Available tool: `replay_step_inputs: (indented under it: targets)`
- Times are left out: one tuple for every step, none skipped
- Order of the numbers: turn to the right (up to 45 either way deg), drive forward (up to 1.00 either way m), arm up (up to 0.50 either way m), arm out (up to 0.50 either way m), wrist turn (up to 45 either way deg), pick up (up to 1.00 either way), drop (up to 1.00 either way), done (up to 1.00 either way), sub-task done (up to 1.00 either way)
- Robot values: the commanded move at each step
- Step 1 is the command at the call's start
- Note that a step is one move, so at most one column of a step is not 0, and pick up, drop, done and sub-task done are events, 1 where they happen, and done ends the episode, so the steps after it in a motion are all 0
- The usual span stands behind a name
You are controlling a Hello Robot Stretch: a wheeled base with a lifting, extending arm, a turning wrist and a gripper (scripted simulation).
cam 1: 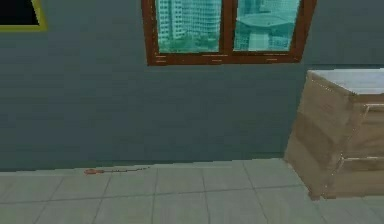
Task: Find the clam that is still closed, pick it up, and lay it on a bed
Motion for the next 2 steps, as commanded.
replay_step_inputs:
  targets:
    - [0.0, 0.15, 0.0, 0.0, 0.0, 0.0, 0.0, 0.0, 0.0]
    - [39.0, 0.0, 0.0, 0.0, 0.0, 0.0, 0.0, 0.0, 0.0]
